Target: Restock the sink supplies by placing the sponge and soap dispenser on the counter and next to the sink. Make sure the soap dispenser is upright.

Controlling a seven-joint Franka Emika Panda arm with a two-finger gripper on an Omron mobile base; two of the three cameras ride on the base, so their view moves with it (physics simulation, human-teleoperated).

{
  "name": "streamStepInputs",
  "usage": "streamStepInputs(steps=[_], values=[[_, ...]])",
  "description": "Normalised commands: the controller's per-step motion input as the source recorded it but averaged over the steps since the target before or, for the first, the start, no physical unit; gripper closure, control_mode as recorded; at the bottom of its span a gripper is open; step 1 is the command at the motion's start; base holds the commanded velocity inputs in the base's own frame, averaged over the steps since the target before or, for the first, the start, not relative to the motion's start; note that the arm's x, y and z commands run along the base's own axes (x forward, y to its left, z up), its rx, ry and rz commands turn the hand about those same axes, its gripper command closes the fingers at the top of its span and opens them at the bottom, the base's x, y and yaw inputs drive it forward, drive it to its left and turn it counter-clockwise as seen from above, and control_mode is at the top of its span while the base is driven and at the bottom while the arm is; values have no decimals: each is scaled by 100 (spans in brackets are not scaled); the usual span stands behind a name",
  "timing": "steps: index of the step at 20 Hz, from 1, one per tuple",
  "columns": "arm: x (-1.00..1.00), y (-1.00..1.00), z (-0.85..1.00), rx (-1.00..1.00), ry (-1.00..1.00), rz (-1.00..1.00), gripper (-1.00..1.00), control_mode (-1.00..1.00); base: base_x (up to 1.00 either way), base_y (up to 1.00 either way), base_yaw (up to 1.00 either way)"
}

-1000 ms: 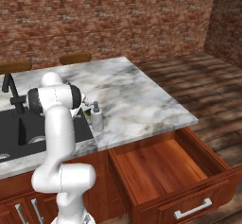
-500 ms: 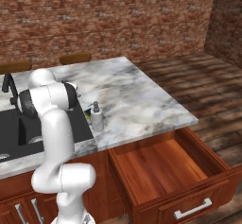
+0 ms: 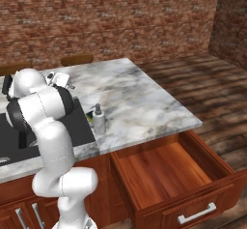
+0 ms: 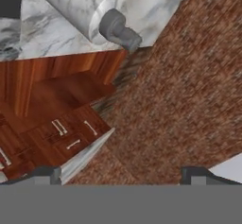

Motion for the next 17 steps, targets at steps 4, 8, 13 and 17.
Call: streamStepInputs(steps=[4, 8, 13, 17], values=[[-93, -6, 56, 4, -16, 0, -100, -100, 0, 0, 0], [-100, -24, 37, 14, -15, 0, -100, -100, 0, 0, 0], [-100, -38, 26, 20, -15, -1, -100, -100, 0, 0, 0], [-100, -51, 26, 22, -21, 0, -100, -100, 0, 0, 0]])
